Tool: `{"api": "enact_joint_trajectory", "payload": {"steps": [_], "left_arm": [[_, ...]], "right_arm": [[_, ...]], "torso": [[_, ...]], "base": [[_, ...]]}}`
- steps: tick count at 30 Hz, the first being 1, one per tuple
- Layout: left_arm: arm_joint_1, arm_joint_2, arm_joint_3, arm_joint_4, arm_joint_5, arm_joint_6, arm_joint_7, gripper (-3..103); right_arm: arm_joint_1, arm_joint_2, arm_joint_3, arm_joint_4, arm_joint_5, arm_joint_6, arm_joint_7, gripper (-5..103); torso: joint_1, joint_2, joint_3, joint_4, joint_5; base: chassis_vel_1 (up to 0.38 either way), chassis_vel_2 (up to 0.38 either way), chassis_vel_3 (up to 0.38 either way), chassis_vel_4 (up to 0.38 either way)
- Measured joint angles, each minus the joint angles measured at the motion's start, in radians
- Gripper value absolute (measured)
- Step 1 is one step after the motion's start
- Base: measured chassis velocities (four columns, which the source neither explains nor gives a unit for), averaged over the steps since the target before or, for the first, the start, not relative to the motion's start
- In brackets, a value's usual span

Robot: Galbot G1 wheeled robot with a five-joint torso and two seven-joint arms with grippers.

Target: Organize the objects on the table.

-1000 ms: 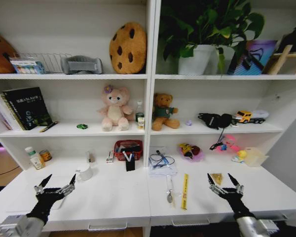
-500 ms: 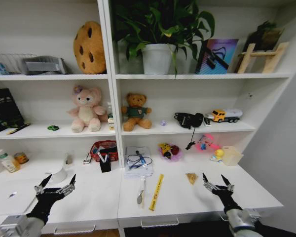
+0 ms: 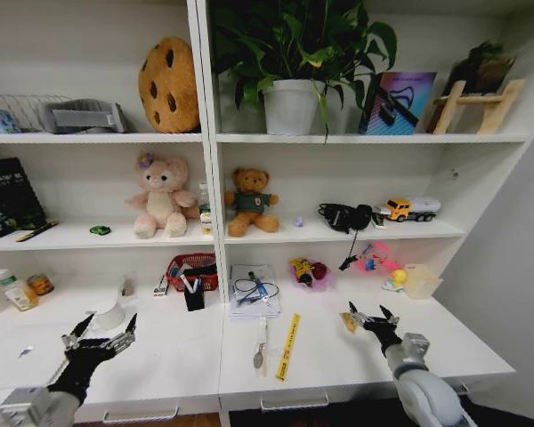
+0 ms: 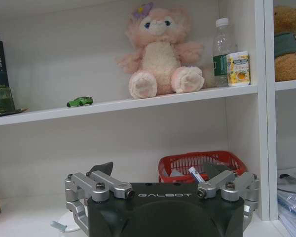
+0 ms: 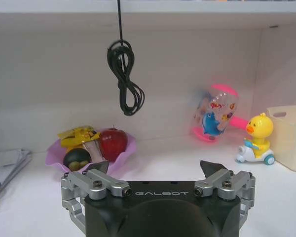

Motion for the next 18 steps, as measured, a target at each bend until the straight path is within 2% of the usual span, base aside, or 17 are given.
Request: {"api": "enact_joint_trajectory", "payload": {"steps": [1,3,7,13,14,17,18], "left_arm": [[0.0,0.0,0.0,0.0,0.0,0.0,0.0,100],[0.0,0.0,0.0,0.0,0.0,0.0,0.0,100],[0.0,0.0,0.0,0.0,0.0,0.0,0.0,100],[0.0,0.0,0.0,0.0,0.0,0.0,0.0,100],[0.0,0.0,0.0,0.0,0.0,0.0,0.0,100],[0.0,0.0,0.0,0.0,0.0,0.0,0.0,100],[0.0,0.0,0.0,0.0,0.0,0.0,0.0,100]], "right_arm": [[0.0,0.0,0.0,0.0,0.0,0.0,0.0,100],[0.027,-0.004,-0.021,-0.022,0.045,-0.055,0.026,100],[0.034,0.001,-0.039,-0.044,0.051,-0.067,0.028,102],[0.052,0.018,-0.061,-0.085,0.038,-0.069,0.022,97],[0.057,0.02,-0.064,-0.094,0.035,-0.069,0.021,93],[0.063,0.022,-0.068,-0.105,0.031,-0.068,0.019,90],[0.065,0.022,-0.071,-0.109,0.03,-0.067,0.019,84]], "torso": [[0.0,0.0,0.0,0.0,0.0],[0.0,0.0,0.0,-0.0001,-0.0003],[0.0,0.0,0.0,-0.0003,-0.0003],[0.0,0.0,0.0,-0.0002,-0.0002],[0.0,0.0,0.0,-0.0002,-0.0002],[0.0,0.0,0.0,-0.0002,-0.0002],[0.0,0.0,0.0,-0.0002,-0.0002]], "base": [[0.0,0.0,0.0,0.0],[0.0,0.0,0.0,0.0],[0.0,0.0,0.0,0.0],[0.0,0.0,0.0,0.0],[0.0,0.0,0.0,0.0],[0.0,0.0,0.0,0.0],[0.0,0.0,0.0,0.0]]}}
